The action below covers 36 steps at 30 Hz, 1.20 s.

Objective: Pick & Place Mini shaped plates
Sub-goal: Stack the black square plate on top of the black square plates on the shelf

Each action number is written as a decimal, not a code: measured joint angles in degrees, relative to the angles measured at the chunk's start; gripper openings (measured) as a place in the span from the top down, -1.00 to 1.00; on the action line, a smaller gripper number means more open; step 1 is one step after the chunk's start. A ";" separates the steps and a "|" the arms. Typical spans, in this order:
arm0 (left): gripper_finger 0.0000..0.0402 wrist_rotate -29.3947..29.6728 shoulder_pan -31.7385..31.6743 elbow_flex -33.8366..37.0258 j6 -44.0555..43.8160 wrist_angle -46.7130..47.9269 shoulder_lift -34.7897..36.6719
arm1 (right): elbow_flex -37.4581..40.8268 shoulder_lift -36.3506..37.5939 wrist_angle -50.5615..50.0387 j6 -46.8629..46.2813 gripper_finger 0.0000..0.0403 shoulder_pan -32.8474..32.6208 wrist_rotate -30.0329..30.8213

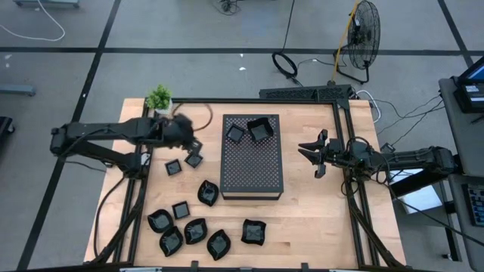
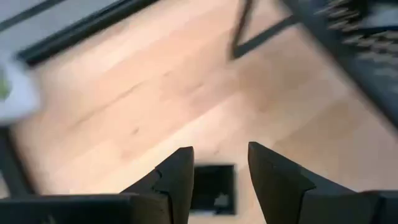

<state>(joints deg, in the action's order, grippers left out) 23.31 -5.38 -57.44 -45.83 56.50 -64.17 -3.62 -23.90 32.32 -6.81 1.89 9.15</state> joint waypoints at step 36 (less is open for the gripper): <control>0.23 -11.00 17.89 26.95 -49.52 -1.55 2.04 | 0.00 -0.01 -0.02 0.42 0.62 0.00 0.17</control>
<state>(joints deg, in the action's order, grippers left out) 12.31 12.51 -30.49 -95.34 54.95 -62.13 -3.62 -23.91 32.29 -6.39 1.89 9.31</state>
